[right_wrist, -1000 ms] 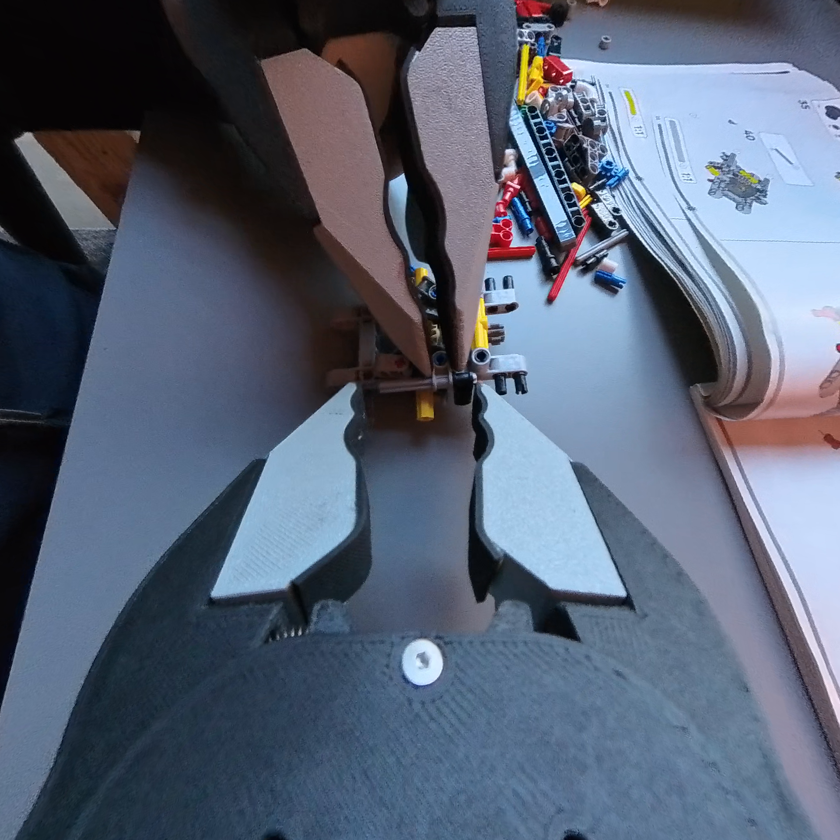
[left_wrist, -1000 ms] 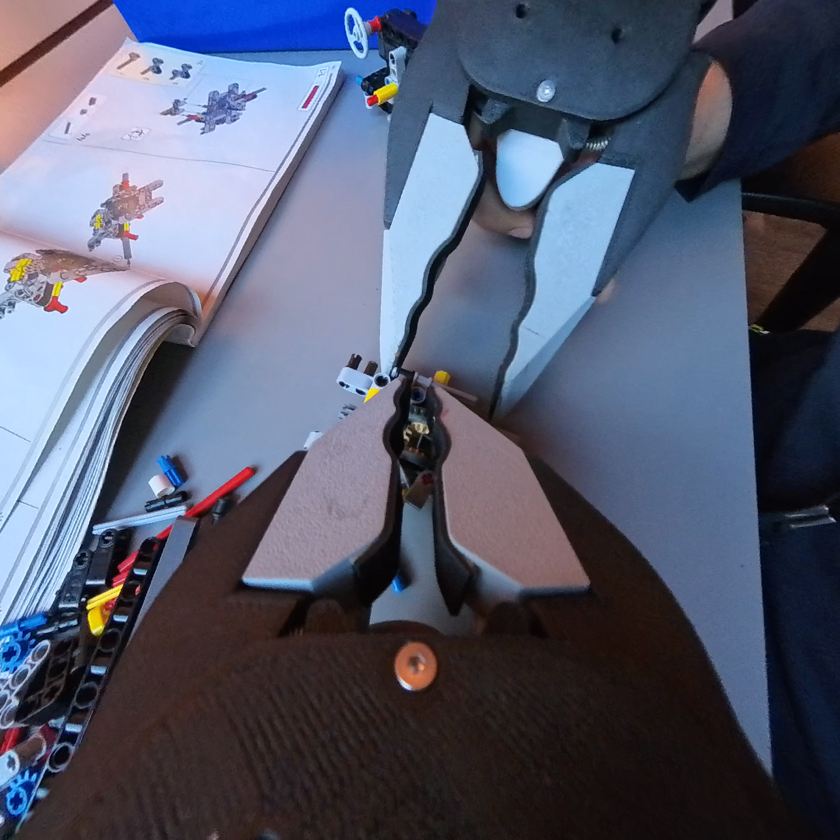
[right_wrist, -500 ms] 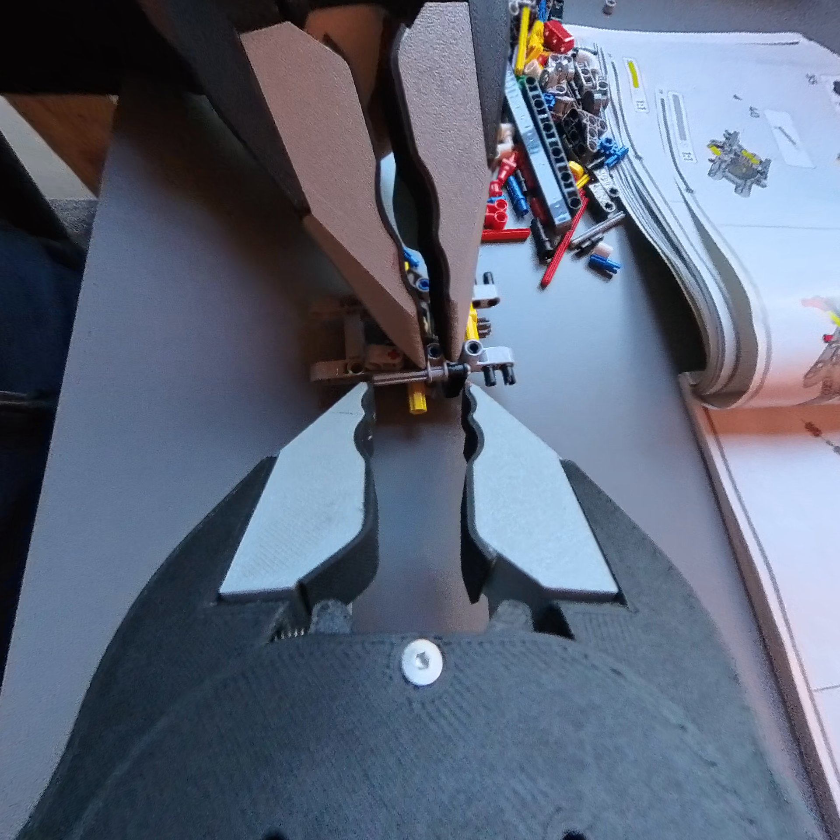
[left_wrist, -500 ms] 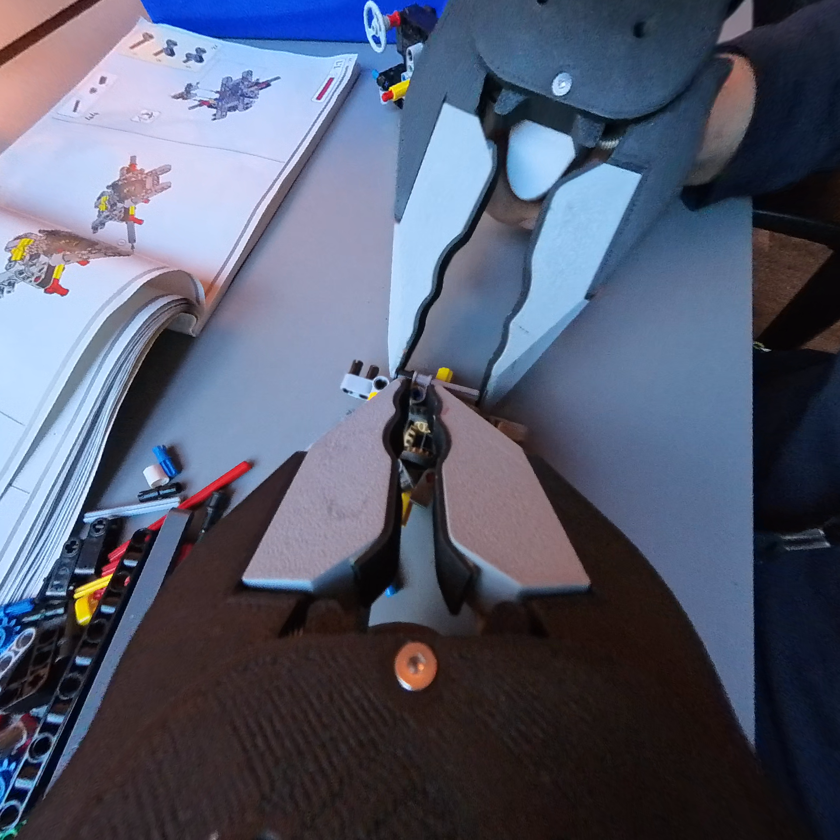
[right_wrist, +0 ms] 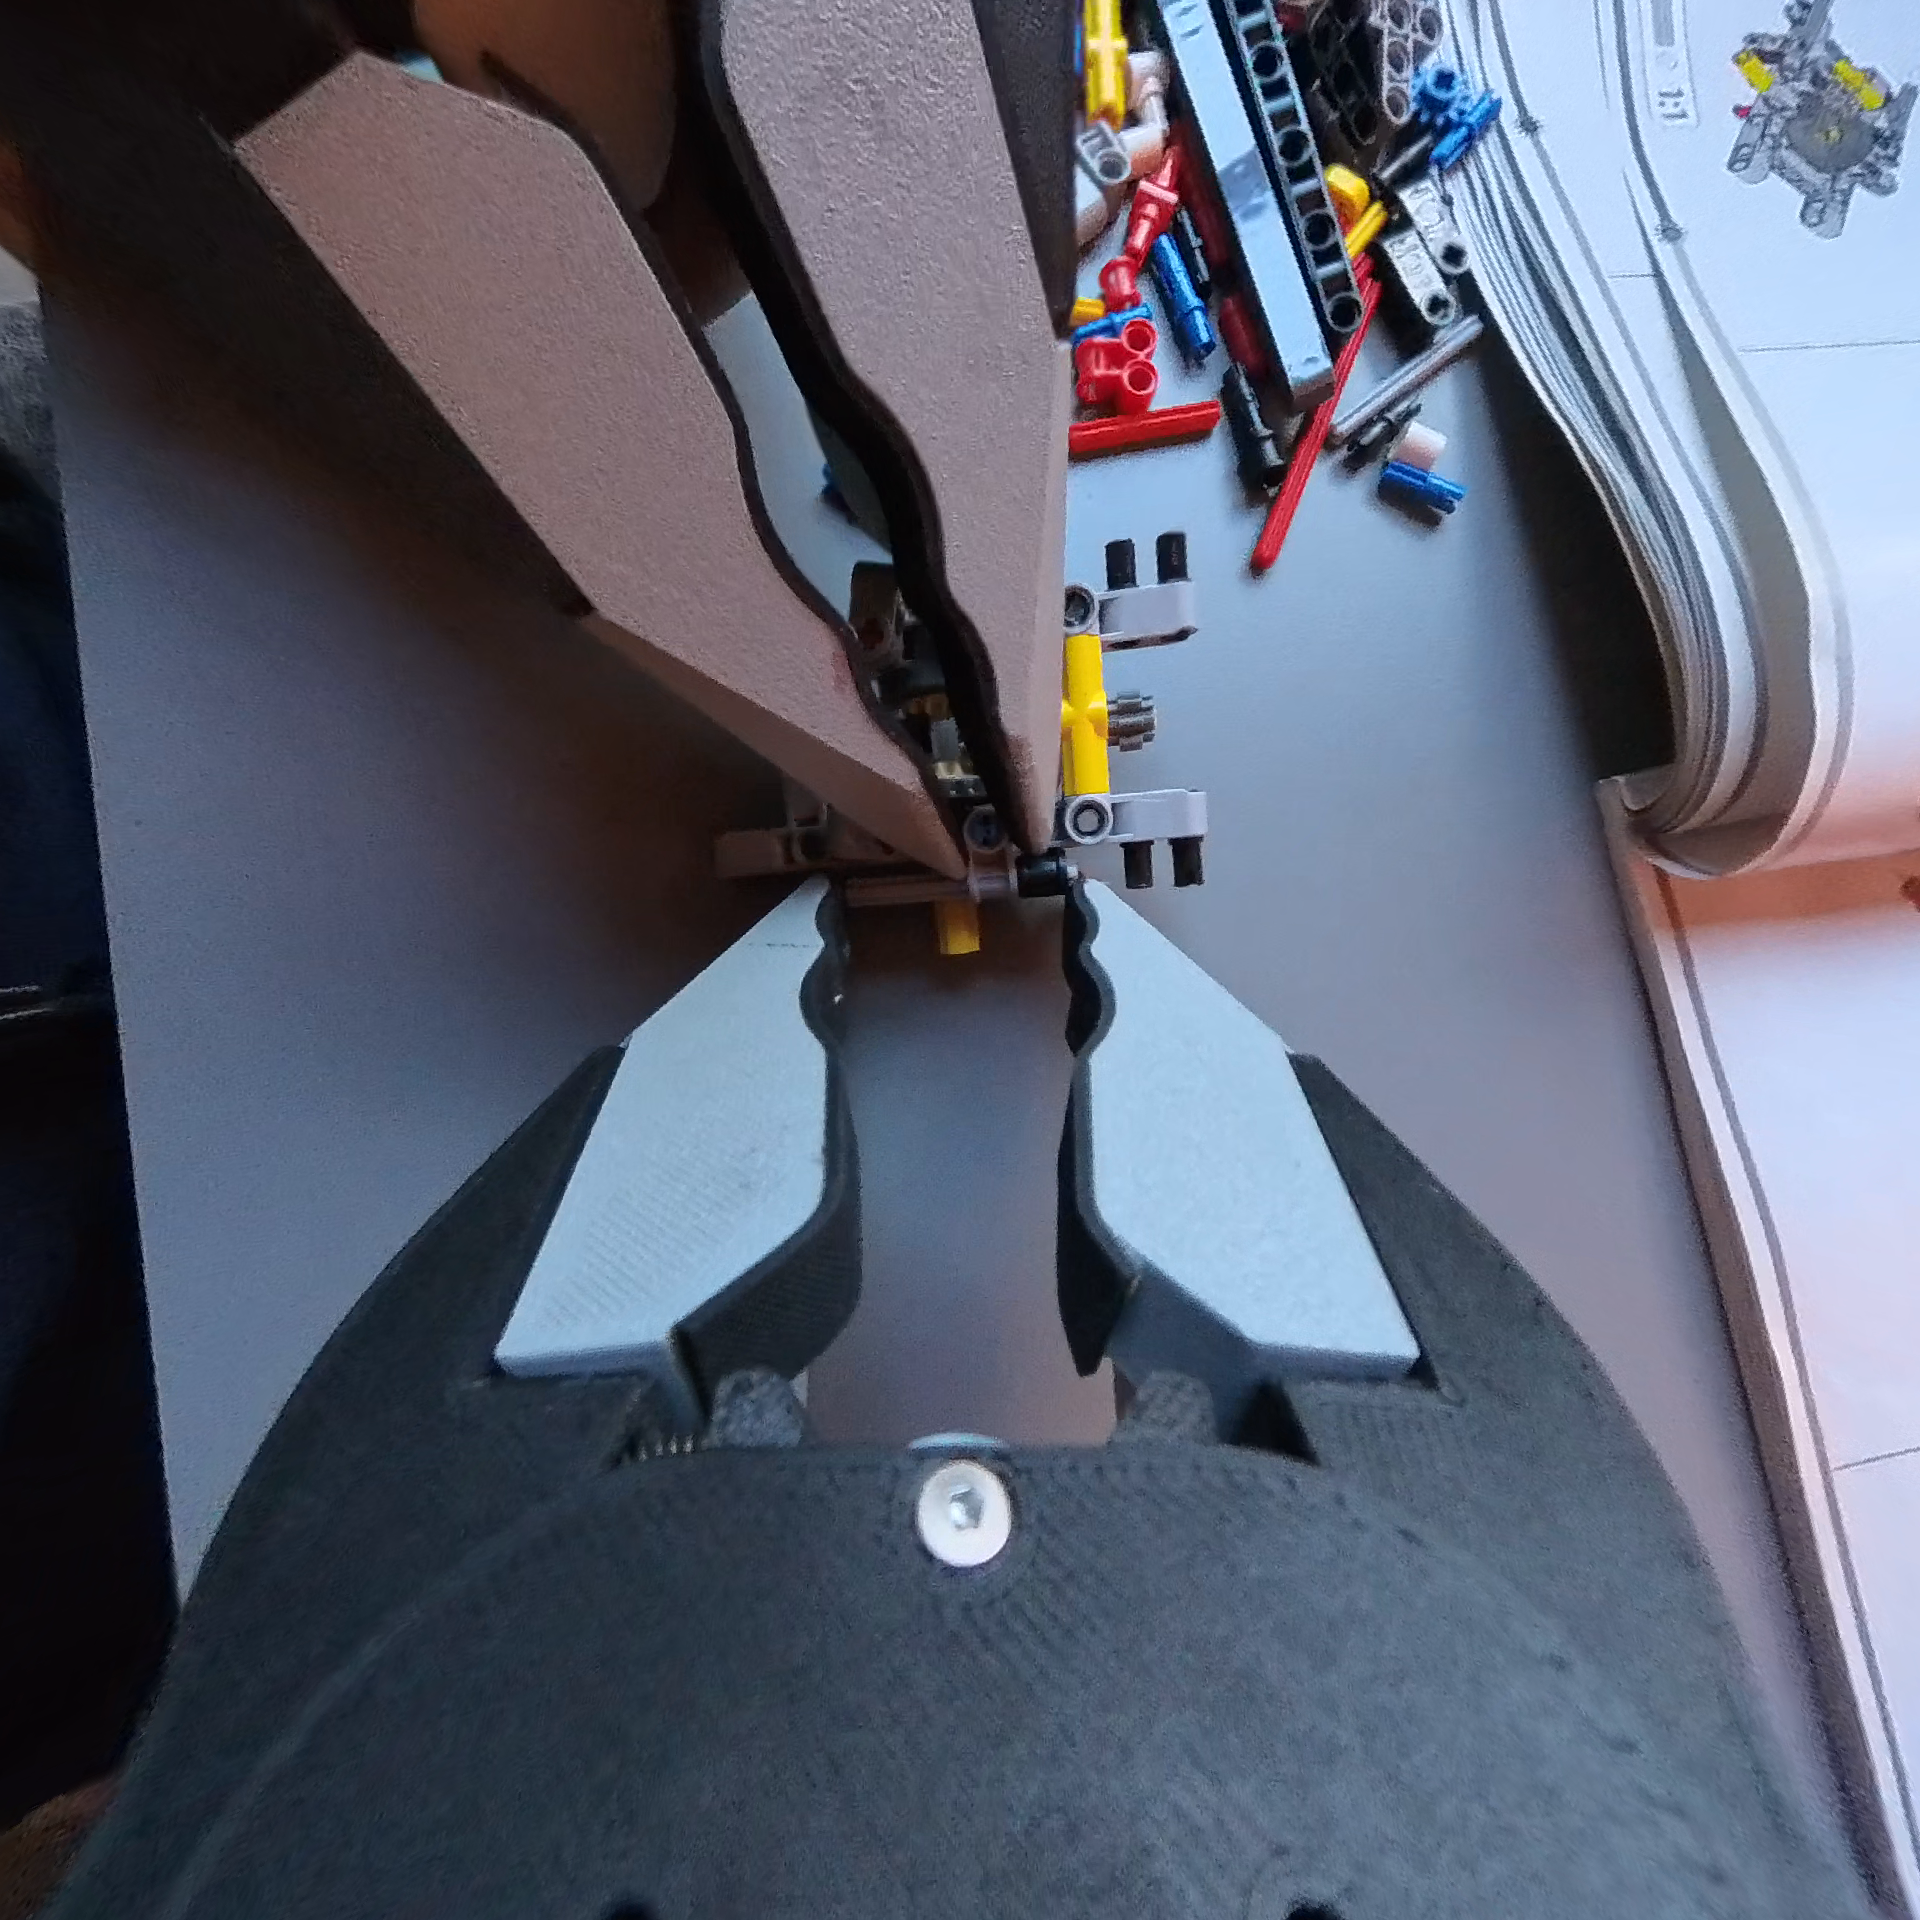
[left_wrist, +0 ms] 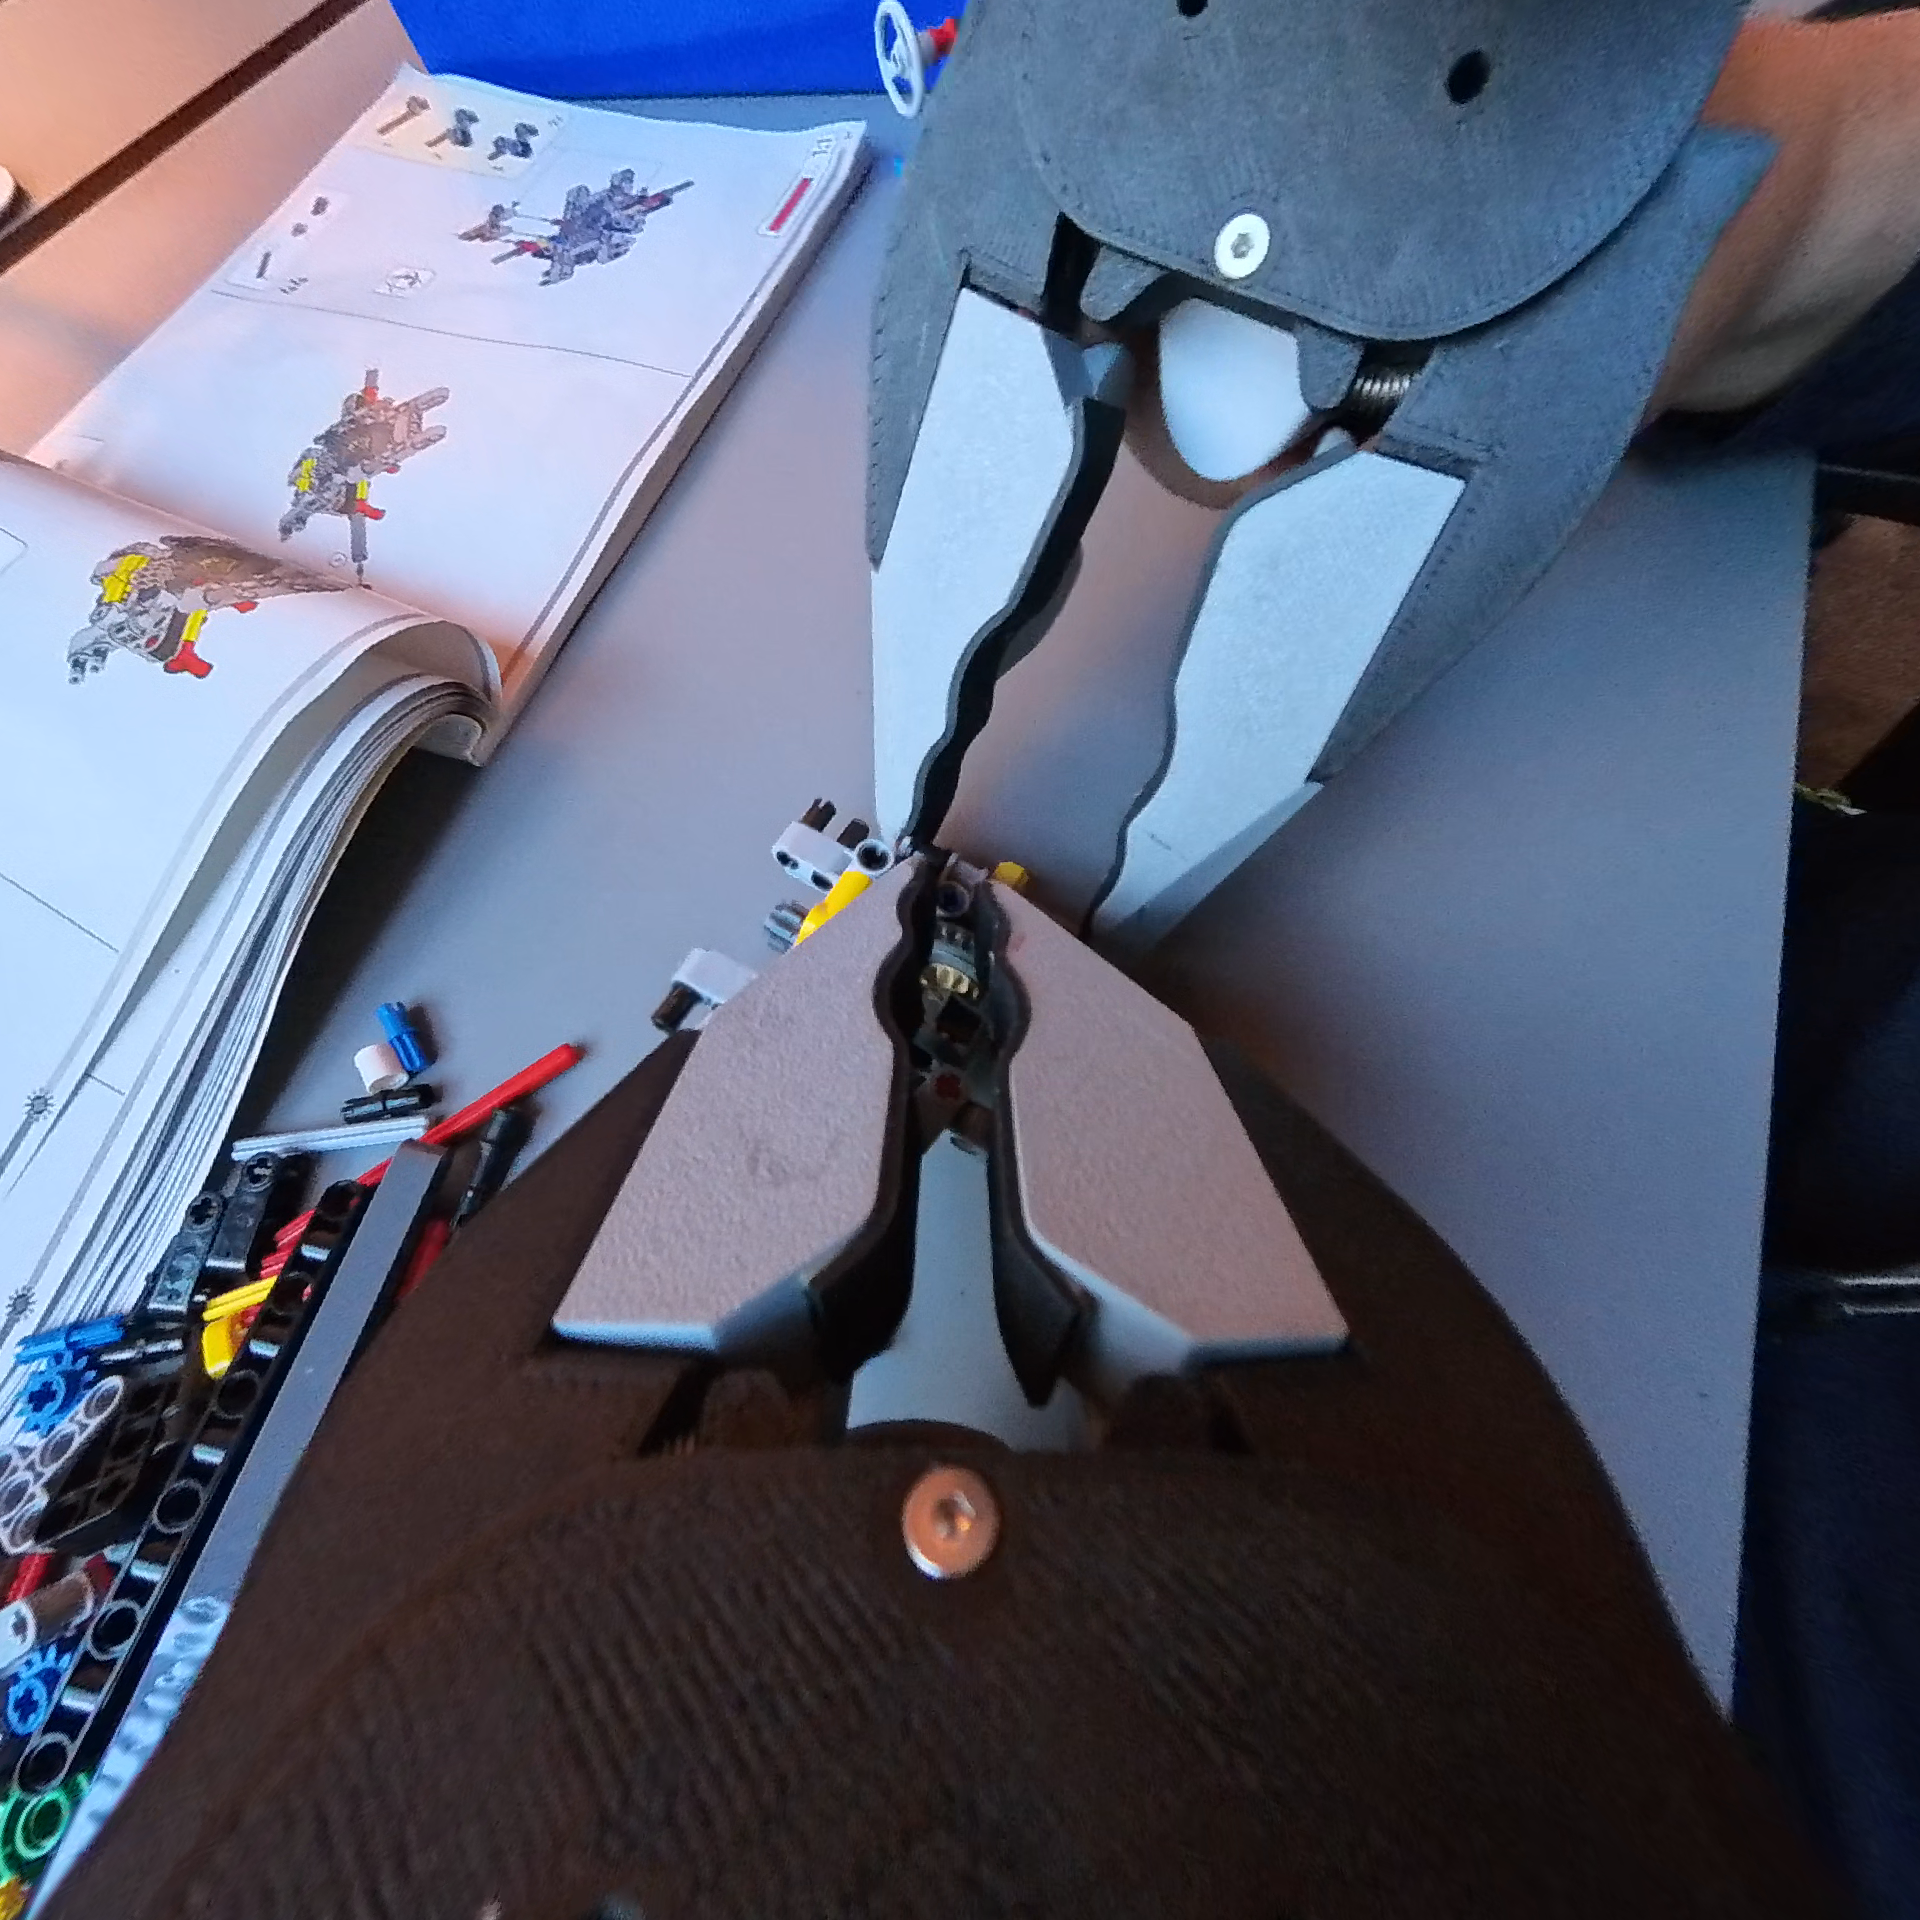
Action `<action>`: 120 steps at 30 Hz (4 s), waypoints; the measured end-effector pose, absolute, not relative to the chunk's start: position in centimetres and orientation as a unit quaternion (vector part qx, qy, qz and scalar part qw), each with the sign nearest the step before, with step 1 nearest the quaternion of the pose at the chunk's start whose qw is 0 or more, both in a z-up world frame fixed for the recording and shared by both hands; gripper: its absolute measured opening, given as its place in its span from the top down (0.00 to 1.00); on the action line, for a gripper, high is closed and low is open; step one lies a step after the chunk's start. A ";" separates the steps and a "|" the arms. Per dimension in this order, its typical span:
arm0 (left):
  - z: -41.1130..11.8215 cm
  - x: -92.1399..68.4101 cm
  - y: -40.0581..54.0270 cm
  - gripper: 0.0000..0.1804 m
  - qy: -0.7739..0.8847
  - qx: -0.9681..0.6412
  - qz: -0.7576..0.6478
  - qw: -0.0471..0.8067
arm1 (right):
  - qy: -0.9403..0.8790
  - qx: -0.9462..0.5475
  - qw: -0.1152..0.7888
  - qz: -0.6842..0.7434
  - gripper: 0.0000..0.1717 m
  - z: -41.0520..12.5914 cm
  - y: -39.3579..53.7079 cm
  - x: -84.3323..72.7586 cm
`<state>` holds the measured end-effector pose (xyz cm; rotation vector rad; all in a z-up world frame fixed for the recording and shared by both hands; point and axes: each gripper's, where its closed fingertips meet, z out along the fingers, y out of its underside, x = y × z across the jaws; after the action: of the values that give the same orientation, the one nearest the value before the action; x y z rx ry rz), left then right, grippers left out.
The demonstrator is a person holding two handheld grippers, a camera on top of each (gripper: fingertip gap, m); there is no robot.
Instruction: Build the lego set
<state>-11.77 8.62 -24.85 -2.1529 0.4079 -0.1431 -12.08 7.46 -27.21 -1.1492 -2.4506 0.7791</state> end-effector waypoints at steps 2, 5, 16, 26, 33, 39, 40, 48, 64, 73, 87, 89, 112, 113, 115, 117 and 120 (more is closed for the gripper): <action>-24.9 -11.8 8.6 0.97 0.167 -0.873 -0.050 0.457 | -0.864 -0.396 0.159 0.267 0.78 -27.2 7.5 -12.1; -24.9 -11.8 8.5 0.97 0.169 -0.872 -0.051 0.456 | -0.877 -0.375 0.160 0.255 0.79 -27.2 7.5 -11.9; -25.0 -11.1 8.3 1.00 0.190 -0.868 -0.044 0.456 | -0.881 -0.331 0.151 0.303 0.79 -27.4 7.5 -12.8; -23.6 -12.1 7.8 0.90 0.171 -0.867 -0.062 0.463 | -0.849 -0.373 0.106 0.359 0.78 -27.0 7.5 -12.9; -25.5 -14.3 5.7 0.67 0.178 -0.906 -0.003 0.385 | -0.851 -0.355 0.123 0.367 0.77 -27.1 7.4 -12.8; -25.0 -14.2 4.4 0.67 0.186 -0.903 0.035 0.386 | -0.862 -0.328 0.156 0.354 0.76 -27.2 8.0 -12.5; -24.4 -14.1 4.1 0.67 0.188 -0.898 0.038 0.395 | -0.863 -0.326 0.162 0.352 0.76 -27.2 8.2 -12.4; -24.2 -13.6 2.2 0.72 0.296 -0.848 0.167 0.407 | -0.852 -0.319 0.159 0.383 0.78 -26.8 7.8 -11.9; -19.0 -13.0 5.0 0.97 0.222 -0.869 -0.062 0.437 | -0.769 -0.321 0.153 0.531 0.95 -21.8 8.4 -11.6; -20.4 -12.8 5.6 0.97 0.197 -0.855 -0.217 0.427 | -0.720 -0.350 0.125 0.586 0.89 -20.6 8.6 -12.1; -24.2 -11.4 5.6 0.96 0.244 -0.864 -0.161 0.411 | -0.762 -0.329 0.137 0.540 1.00 -21.8 7.3 -11.9; -24.0 -11.6 5.5 0.96 0.266 -0.856 -0.132 0.423 | -0.750 -0.334 0.140 0.554 0.97 -21.1 7.9 -11.8; -19.6 -9.4 4.6 0.86 0.341 -0.859 0.000 0.383 | -0.817 -0.237 0.223 0.476 0.92 -22.0 4.6 -9.7; -19.7 -9.0 4.3 0.84 0.335 -0.867 -0.031 0.368 | -0.820 -0.229 0.234 0.470 0.92 -22.0 4.5 -9.6; -20.5 -8.7 3.9 0.85 0.330 -0.882 -0.062 0.331 | -0.824 -0.218 0.249 0.459 0.92 -22.0 4.4 -9.5; -21.7 -9.2 3.9 0.95 0.333 -0.892 -0.052 0.301 | -0.826 -0.214 0.254 0.456 0.92 -22.0 4.2 -9.4; -22.0 -8.7 4.0 0.97 0.344 -0.888 -0.064 0.299 | -0.830 -0.218 0.246 0.451 0.92 -22.4 4.3 -9.2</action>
<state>-8.72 3.95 -21.95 -2.3584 0.9125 -0.1696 -9.17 4.32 -22.42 -0.5951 -2.2640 1.2295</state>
